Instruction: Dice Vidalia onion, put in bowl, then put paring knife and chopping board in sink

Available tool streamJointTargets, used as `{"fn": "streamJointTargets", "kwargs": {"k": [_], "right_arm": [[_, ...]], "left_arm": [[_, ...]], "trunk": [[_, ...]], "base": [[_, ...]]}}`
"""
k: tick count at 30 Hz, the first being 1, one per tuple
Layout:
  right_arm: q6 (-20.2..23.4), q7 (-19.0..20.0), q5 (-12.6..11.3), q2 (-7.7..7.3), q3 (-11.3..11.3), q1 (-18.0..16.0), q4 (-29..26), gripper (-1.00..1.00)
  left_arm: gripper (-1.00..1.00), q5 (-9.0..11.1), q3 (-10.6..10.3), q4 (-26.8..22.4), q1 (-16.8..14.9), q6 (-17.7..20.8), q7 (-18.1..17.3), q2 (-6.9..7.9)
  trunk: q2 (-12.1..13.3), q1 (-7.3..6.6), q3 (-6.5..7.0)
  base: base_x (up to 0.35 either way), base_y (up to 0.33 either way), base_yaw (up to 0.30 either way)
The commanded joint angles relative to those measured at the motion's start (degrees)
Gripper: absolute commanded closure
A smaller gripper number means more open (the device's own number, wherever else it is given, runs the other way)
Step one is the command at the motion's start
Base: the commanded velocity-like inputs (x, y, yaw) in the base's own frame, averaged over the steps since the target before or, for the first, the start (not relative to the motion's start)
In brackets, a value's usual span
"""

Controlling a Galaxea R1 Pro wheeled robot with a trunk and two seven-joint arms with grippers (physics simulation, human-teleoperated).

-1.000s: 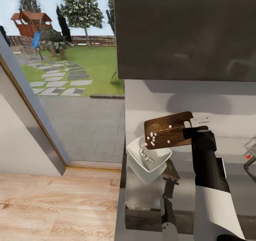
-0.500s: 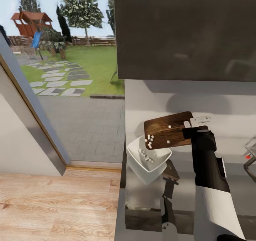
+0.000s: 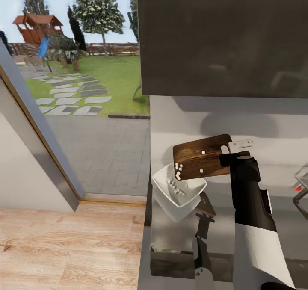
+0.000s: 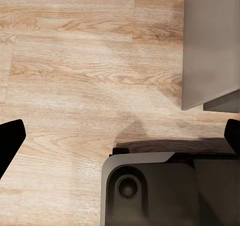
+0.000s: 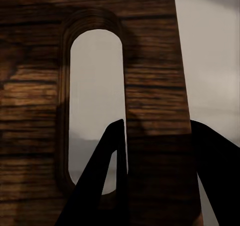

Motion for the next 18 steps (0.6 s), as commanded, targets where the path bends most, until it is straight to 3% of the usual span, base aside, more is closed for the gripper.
{"fn": "streamJointTargets", "kwargs": {"k": [1, 18], "right_arm": [[0.13, 0.55, 0.63, 0.06, -0.09, -0.06, -0.07, 1.00], [0.25, 0.19, 0.91, 0.20, 0.14, -0.07, -0.09, 1.00]], "left_arm": [[-1.00, 0.59, -0.34, -0.07, 0.00, -0.13, 0.23, 0.09], [-1.00, 0.59, -0.34, 0.01, 0.00, -0.09, 0.23, 0.09]], "trunk": [[-0.11, 0.04, -0.10], [-0.11, 0.04, -0.10]], "base": [[0.000, 0.000, 0.000], [0.000, 0.000, 0.000]]}}
